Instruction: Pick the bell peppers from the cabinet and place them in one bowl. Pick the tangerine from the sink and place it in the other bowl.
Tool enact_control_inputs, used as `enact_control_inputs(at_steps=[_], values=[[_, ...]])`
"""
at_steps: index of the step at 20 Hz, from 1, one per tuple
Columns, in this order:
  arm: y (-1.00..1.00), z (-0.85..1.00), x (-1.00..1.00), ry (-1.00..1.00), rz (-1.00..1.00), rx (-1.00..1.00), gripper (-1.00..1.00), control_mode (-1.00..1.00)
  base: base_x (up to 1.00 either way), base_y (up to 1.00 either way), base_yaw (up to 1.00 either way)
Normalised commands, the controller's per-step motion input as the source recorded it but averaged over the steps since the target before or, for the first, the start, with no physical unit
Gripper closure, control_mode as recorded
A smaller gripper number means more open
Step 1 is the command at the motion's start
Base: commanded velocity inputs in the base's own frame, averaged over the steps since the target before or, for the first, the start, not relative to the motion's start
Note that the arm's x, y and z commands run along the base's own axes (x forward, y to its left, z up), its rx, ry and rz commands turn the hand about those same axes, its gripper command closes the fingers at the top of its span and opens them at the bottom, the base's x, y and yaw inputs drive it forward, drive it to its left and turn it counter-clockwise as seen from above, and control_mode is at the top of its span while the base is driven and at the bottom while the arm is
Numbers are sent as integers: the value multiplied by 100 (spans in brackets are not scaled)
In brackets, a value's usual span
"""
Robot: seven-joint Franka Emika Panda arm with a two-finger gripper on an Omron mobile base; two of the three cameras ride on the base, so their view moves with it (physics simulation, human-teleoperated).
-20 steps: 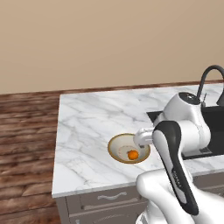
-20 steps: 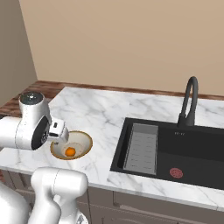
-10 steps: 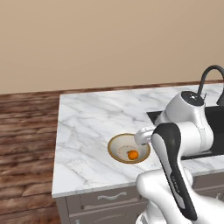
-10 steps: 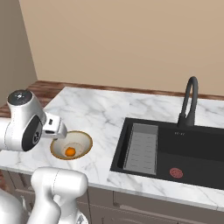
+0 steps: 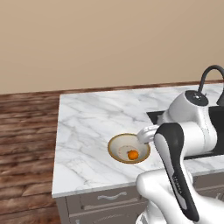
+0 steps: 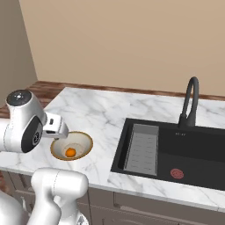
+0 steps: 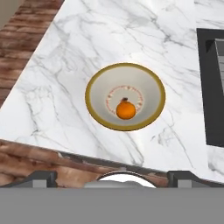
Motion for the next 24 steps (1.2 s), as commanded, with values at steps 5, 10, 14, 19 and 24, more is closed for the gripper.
enact_control_inputs(at_steps=[5, 10, 14, 19, 24], values=[[-34, 0, -9, -4, -1, 0, -100, -100, 0, 0, 0], [-53, 0, -1, -1, -7, 0, -100, -100, 0, 0, 0], [-46, 0, 0, 1, -16, -6, -100, -100, 0, 0, 0], [-34, 0, 0, 2, -17, -7, -100, -100, 0, 0, 0], [-11, 0, 0, 1, -7, -1, -100, -100, 0, 0, 0]])
